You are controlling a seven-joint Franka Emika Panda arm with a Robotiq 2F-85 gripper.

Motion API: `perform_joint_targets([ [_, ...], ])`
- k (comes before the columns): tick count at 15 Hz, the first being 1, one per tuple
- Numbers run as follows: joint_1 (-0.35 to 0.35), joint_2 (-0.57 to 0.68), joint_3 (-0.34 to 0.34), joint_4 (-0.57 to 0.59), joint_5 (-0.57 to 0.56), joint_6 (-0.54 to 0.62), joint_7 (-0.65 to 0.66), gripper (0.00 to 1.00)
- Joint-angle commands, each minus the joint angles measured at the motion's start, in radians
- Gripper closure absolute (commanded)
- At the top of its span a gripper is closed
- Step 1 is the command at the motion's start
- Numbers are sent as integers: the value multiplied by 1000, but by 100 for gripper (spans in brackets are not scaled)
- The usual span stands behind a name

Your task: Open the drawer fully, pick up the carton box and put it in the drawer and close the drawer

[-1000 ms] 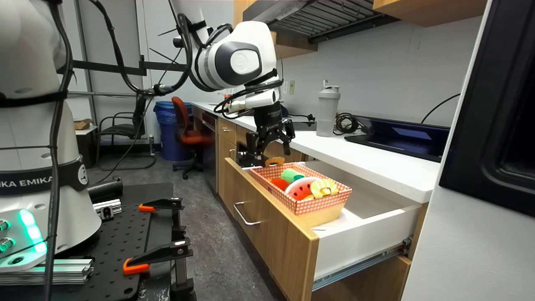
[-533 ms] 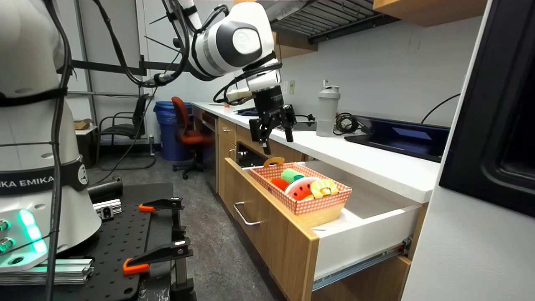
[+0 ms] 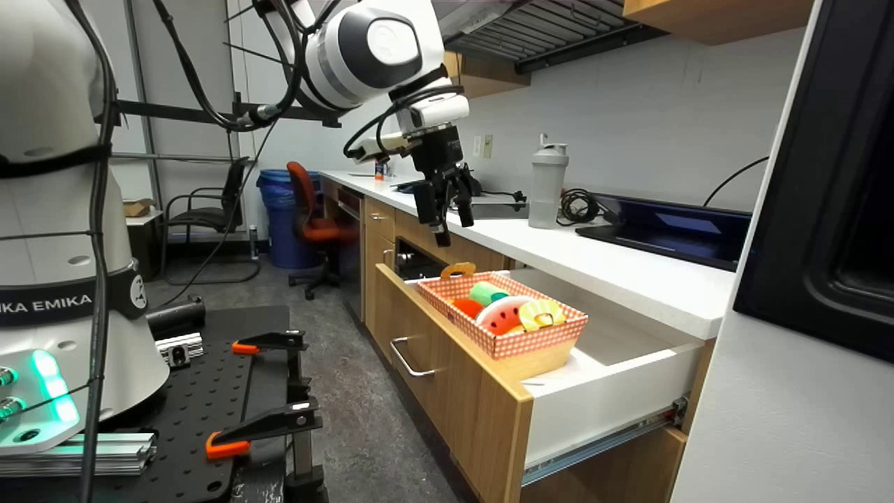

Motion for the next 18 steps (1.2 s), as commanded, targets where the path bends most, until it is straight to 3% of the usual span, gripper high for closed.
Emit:
perform_joint_targets([
  [1,47,-66,-45,-10,42,-47,-222,0],
  [2,-14,-79,26,-13,104,-53,-313,0],
  [8,16,-160,116,-15,261,-199,-548,0],
  [12,14,-207,193,-11,291,-309,-563,0],
  [18,69,-232,257,-8,389,-433,-547,0],
])
